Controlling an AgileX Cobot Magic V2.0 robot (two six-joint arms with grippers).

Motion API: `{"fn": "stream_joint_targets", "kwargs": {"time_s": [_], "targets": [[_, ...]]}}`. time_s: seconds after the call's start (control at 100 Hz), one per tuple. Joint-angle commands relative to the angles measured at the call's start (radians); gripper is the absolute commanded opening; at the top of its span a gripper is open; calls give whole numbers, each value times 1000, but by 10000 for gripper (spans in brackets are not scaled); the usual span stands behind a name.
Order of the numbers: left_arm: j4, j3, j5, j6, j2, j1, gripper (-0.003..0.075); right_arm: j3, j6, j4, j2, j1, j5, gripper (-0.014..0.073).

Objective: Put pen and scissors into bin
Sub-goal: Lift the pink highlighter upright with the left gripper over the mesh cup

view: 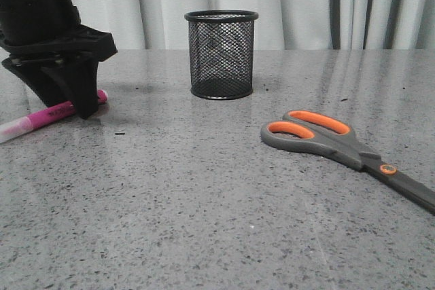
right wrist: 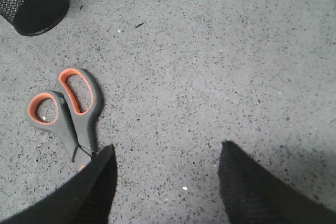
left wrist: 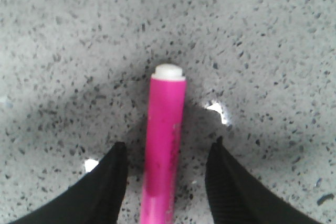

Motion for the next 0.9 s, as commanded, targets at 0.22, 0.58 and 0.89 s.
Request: {"fn": "stream_joint_targets", "kwargs": {"time_s": [0.22,0.58,0.89], "targets": [[-1,-16,-126,2,-68,-6,-20,-37,-9,-8,4,3,-67,385],[-281,-30,-840,3,-332,-43,-19,-37,-9,-8,4,3,-132,385],[-306,-30,-1143,3,-229,-248,-19,-37,-9,-8,4,3,-193,385]]}}
